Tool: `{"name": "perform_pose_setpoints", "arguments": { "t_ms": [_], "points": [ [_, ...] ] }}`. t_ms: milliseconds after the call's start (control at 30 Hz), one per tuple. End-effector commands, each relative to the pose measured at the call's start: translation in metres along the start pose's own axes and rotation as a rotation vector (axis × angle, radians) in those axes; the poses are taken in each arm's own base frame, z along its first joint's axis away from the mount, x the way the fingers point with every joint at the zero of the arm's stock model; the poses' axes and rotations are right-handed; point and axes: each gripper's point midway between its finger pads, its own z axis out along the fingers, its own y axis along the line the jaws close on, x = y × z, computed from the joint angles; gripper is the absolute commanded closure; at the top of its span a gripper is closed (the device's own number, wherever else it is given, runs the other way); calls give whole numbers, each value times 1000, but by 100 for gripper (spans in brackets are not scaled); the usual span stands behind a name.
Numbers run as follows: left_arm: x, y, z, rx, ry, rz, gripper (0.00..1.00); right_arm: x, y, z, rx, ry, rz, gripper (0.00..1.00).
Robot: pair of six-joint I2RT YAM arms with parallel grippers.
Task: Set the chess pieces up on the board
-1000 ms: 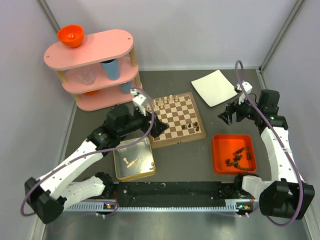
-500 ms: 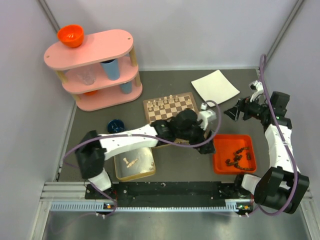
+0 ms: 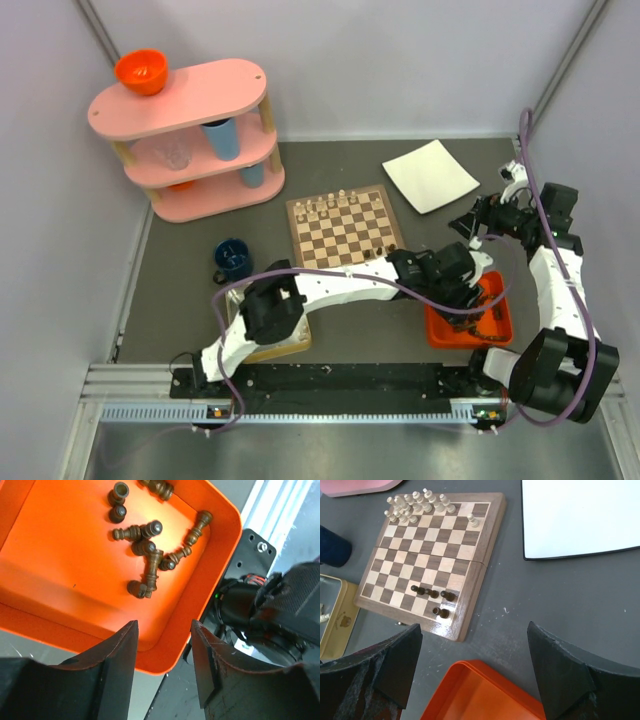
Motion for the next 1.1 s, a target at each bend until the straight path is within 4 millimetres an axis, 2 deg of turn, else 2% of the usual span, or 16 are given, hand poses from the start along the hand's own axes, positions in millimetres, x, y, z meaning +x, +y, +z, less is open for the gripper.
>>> {"name": "perform_pose_setpoints", "arguments": {
  "t_ms": [0,33,167,467,1067],
  "points": [
    [-6,9,3,-98,15,57,50,-13,-2,-2,0,-28,-20,15],
    [-9,10,4,-113,7,68,50,-13,-2,-2,1,-26,-17,15],
    [-2,15,17,-135,30,76,52,-13,-4,-2,7,-23,-16,15],
    [-2,13,34,-118,33,66,56,-12,-6,-1,17,-18,-13,15],
    [9,13,50,-107,72,14,60,-11,-8,-1,19,-12,-6,15]
  ]
}}
